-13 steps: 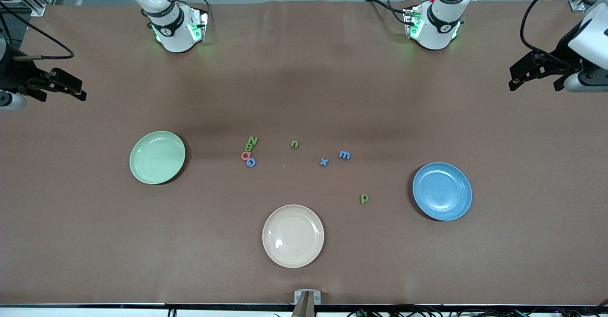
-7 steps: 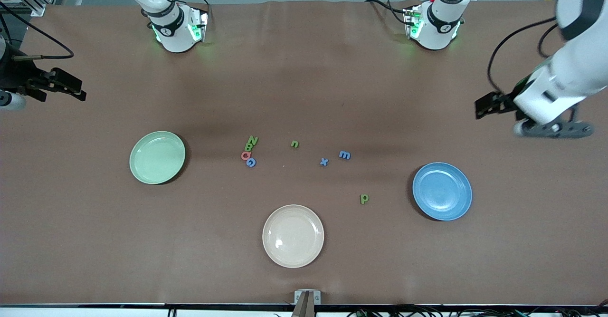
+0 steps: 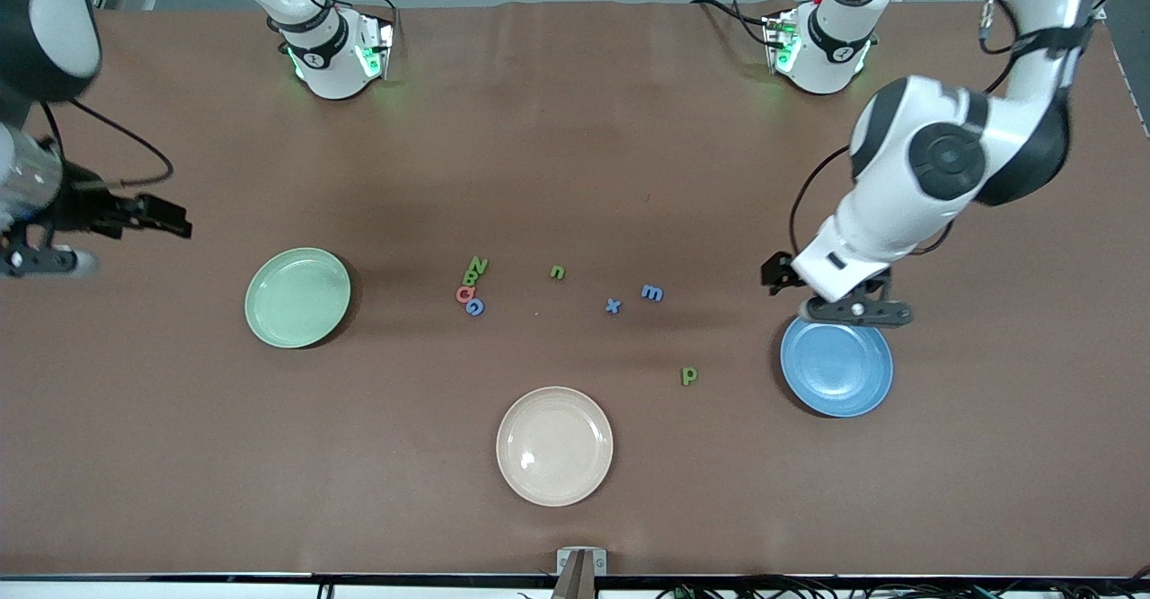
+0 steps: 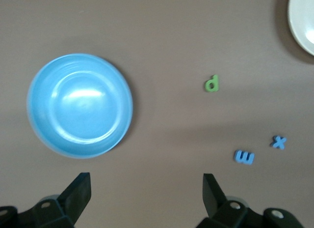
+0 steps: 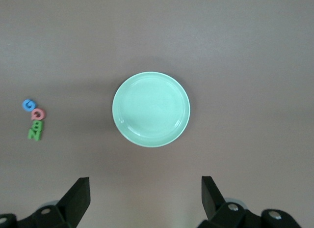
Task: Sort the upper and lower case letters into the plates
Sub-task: 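Grasp the d with the left gripper while the right gripper grasps the C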
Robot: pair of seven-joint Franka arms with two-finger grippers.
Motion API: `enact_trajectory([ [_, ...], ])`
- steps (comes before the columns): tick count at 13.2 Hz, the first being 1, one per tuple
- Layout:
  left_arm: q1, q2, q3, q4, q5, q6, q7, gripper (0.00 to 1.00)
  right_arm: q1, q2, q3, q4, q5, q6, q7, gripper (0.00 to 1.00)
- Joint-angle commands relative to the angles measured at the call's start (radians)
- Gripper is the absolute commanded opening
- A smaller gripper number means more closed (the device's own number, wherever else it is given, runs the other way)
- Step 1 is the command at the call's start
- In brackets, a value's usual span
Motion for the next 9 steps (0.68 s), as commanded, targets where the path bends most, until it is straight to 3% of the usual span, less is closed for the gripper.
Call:
enact_trajectory([
  [1,-0.040,0.070,0.003,0.015,0.029,0.091,-0.071,1.00,-0.005,0.078,0.003,0.052,0.010,0.008,0.001,1.00],
  [4,-0.059,0.182,0.002,0.040,0.083,0.232,-0.128,0.95,0.054,0.122,0.006,0.049,0.037,0.062,0.154,1.00],
  [6,-0.083,0.269,0.003,0.116,0.138,0.244,-0.180,0.90,0.116,0.165,0.006,0.022,0.100,0.169,0.244,1.00],
  [9,-0.114,0.381,0.009,0.221,0.177,0.240,-0.226,0.83,0.252,0.277,0.006,0.005,0.106,0.362,0.366,1.00],
])
